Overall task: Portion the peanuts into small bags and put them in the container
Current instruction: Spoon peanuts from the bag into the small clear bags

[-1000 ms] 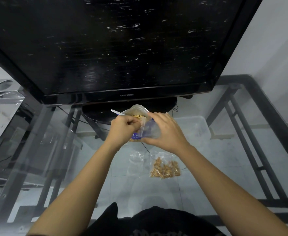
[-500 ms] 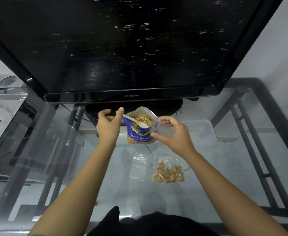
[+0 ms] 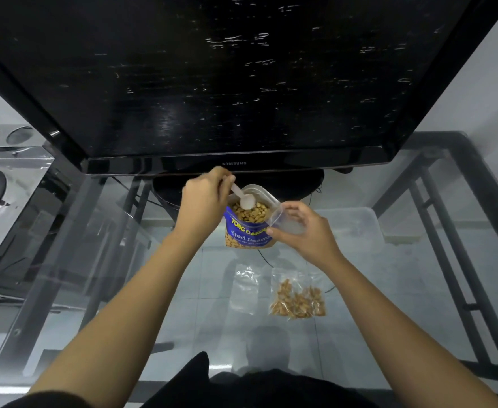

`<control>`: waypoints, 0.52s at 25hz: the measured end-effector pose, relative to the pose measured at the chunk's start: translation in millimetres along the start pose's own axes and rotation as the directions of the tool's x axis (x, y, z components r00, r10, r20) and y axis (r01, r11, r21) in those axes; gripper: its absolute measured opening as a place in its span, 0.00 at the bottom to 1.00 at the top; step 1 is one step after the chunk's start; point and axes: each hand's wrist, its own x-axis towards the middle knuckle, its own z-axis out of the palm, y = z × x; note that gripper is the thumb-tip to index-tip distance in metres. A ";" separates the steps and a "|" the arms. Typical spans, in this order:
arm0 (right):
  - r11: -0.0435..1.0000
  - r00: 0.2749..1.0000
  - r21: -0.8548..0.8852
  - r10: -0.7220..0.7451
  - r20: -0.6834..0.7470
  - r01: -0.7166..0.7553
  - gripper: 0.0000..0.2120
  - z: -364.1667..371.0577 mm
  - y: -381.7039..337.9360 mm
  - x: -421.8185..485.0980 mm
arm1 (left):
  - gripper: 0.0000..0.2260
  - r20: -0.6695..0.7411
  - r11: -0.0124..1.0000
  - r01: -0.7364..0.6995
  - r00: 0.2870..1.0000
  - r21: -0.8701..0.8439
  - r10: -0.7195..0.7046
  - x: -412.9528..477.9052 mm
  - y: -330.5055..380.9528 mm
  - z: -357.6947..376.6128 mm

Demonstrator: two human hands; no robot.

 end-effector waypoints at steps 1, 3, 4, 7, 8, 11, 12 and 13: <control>1.000 1.000 0.007 0.007 0.002 -0.007 0.26 -1.0 1.1 0.2 | 0.08 0.010 0.989 -0.110 0.994 0.098 0.110 2.4 -2.0 -0.8; 1.000 1.000 0.009 0.012 0.009 -0.012 0.26 -2.3 2.2 0.3 | 0.08 0.098 0.945 -0.262 0.964 0.194 0.247 0.6 -4.4 3.4; 1.000 1.000 0.003 0.013 0.011 -0.013 0.26 -2.7 1.7 0.6 | 0.09 0.129 0.955 -0.243 0.966 0.170 0.223 -2.5 -5.9 7.5; 1.000 1.000 -0.015 0.017 0.018 -0.017 0.26 -3.1 -0.7 1.8 | 0.11 0.089 0.993 0.111 0.989 0.050 -0.115 -1.5 -15.3 16.5; 1.000 1.000 -0.021 0.018 0.021 -0.017 0.26 -2.8 -0.9 1.7 | 0.11 0.084 0.967 0.253 0.964 0.018 -0.254 1.1 -21.5 18.8; 0.999 0.999 -0.034 0.020 0.025 -0.019 0.27 -2.7 -2.6 1.6 | 0.12 0.107 0.871 0.482 0.875 -0.092 -0.473 9.6 -35.5 21.4; 0.999 0.999 -0.040 0.023 0.028 -0.022 0.27 -2.7 -3.0 1.5 | 0.12 0.121 0.870 0.482 0.875 -0.103 -0.469 10.3 -37.4 21.1; 0.999 0.999 -0.042 0.024 0.029 -0.023 0.27 -3.1 -3.2 1.4 | 0.11 0.138 0.883 0.456 0.887 -0.111 -0.440 10.2 -37.4 19.3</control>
